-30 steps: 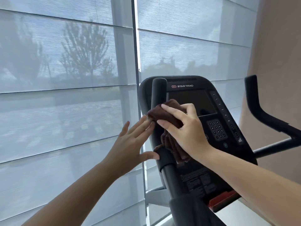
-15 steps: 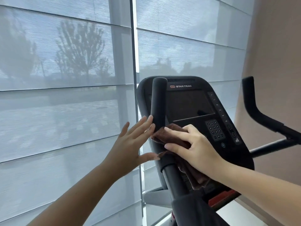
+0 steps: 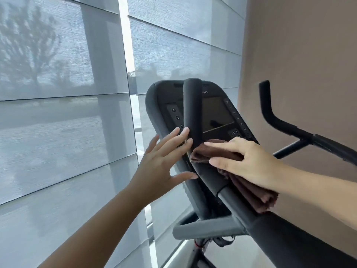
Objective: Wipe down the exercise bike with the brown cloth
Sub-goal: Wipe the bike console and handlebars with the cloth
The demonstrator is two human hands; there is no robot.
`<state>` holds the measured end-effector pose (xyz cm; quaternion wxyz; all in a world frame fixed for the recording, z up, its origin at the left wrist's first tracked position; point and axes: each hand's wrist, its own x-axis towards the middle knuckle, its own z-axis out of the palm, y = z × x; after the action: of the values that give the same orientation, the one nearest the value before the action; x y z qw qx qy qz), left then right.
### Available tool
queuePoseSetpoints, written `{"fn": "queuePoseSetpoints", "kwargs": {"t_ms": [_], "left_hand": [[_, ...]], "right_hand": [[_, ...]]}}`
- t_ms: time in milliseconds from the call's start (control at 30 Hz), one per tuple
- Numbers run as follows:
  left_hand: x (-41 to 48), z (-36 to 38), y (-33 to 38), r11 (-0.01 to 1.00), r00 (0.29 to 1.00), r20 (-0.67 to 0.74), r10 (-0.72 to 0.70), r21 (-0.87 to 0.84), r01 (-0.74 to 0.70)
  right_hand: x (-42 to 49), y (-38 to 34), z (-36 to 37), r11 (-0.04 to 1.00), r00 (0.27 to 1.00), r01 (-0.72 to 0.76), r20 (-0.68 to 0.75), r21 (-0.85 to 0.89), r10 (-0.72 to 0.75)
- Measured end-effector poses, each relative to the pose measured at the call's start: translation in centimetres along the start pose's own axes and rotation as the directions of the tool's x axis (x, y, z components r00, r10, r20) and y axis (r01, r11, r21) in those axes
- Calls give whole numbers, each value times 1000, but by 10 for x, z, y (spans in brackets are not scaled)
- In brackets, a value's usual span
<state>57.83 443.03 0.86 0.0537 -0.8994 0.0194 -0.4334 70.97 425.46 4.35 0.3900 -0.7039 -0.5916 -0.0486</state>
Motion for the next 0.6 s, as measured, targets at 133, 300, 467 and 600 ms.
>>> {"fn": "queuePoseSetpoints", "kwargs": {"t_ms": [133,300,467,600], "left_hand": [[4,-1,-17,988,996,-8,91,-125,-92],[4,2,-38,954,979,-29,203,-220,-204],[-2,15,-66,955,971,-51,235,-174,-240],[6,31,-86,953,972,-46,229,-192,-234]], "right_hand": [[31,-21,6,998,905,-39,-422,44,54],[41,-40,31,957,864,-257,-477,-137,163],[-1,-54,42,825,913,-321,-384,-465,138],[36,-66,45,903,709,-339,-702,-265,60]]}}
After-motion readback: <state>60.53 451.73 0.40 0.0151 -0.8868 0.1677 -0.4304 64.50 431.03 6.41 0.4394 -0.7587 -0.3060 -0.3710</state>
